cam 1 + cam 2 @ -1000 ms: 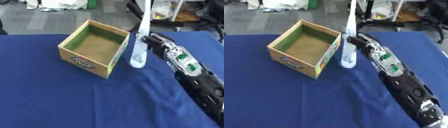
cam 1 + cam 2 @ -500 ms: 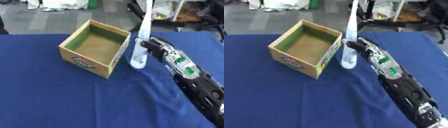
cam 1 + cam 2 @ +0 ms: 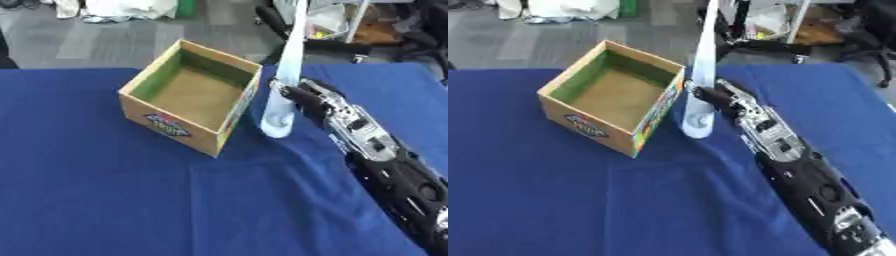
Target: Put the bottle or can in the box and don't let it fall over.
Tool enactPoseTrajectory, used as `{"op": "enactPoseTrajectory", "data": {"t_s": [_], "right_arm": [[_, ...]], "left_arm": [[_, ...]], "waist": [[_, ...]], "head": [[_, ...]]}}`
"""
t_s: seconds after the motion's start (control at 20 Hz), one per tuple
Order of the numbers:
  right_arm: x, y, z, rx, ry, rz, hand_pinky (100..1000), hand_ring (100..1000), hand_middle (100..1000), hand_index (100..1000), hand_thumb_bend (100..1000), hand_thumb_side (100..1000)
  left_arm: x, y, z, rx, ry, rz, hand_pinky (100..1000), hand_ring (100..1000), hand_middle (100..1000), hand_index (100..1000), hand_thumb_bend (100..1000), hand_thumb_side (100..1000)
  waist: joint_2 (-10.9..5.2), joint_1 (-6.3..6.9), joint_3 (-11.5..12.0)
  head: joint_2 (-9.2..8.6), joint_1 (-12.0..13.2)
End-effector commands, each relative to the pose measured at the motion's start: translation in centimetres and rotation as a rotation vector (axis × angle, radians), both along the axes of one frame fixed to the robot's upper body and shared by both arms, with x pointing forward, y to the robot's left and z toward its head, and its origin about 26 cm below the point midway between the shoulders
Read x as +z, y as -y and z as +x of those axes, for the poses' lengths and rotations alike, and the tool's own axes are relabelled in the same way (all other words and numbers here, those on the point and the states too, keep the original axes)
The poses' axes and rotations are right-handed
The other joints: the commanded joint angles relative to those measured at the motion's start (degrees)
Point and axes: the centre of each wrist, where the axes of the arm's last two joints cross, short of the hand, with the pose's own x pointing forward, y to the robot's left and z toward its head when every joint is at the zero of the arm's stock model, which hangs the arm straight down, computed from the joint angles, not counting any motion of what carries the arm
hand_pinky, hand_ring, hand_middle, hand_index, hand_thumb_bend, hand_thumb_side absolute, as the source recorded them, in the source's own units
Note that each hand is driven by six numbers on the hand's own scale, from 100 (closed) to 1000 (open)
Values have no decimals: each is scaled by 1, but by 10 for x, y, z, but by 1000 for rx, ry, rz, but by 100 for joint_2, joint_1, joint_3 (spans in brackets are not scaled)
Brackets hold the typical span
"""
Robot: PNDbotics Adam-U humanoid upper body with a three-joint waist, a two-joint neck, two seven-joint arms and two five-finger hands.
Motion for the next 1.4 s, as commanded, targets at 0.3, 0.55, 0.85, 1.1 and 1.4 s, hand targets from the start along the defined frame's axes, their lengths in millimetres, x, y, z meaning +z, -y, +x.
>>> {"op": "enactPoseTrajectory", "data": {"t_s": [0.3, 0.55, 0.85, 1.1, 1.4], "right_arm": [[-1, 1, 2, -67, 32, -7, 1000, 1000, 1000, 796, 100, 354], [0, 0, 2, -82, 77, 20, 1000, 916, 999, 538, 100, 419], [3, 3, 4, -84, 163, 62, 1000, 704, 770, 322, 100, 433], [2, 3, 5, -67, 234, 89, 943, 594, 666, 229, 100, 460], [16, 4, 1, -46, 320, 154, 899, 555, 634, 215, 100, 470]], "left_arm": [[8, 1, -1, -11, 27, 22, 915, 1000, 1000, 779, 410, 634], [9, 2, -1, -17, 28, 25, 915, 1000, 1000, 779, 407, 634], [9, 2, -1, -22, 31, 22, 914, 1000, 1000, 779, 403, 633], [10, 3, 0, -24, 32, 22, 913, 1000, 1000, 777, 400, 633], [9, 2, -1, -22, 30, 24, 912, 1000, 1000, 777, 401, 634]], "waist": [[-60, 29, 3], [-55, 33, 8], [-44, 40, 23], [-43, 42, 18], [-61, 39, -10]], "head": [[-45, 10], [-37, 10], [-33, -12], [-21, -19], [-1, -3]]}}
